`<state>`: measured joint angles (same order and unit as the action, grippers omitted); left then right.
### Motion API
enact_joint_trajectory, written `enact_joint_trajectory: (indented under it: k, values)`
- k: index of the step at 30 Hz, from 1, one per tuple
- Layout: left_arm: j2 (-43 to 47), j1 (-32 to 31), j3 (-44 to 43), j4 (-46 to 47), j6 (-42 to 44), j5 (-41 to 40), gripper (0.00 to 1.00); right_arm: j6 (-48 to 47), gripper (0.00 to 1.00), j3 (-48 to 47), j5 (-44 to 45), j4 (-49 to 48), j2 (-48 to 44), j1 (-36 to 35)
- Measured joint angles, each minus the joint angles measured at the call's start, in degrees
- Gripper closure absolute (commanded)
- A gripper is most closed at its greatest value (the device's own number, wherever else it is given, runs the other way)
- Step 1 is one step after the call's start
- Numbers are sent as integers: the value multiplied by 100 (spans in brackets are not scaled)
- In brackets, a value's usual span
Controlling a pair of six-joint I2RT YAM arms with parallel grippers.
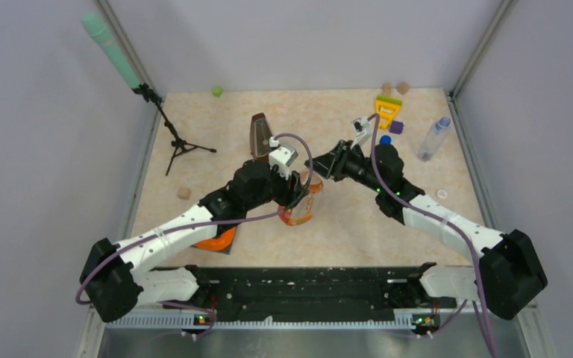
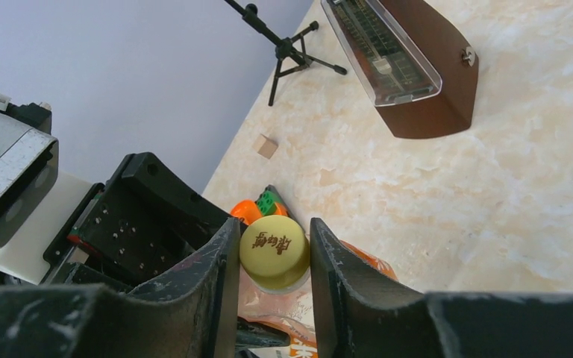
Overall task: Unscrew the bottle caps
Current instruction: Unscrew the bottle cap from the plastic bottle.
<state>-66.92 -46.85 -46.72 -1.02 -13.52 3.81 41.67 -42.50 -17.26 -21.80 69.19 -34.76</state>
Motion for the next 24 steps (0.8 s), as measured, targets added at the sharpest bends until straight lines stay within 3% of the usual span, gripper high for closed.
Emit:
enact_joint_trajectory:
  k: [11, 24]
  values:
    - [4, 57, 9, 33, 55, 221, 100, -70, 99, 2, -122, -50, 0, 7]
    - [420, 540, 57, 229, 83, 1963, 100, -463, 100, 48, -1095, -492, -450, 59]
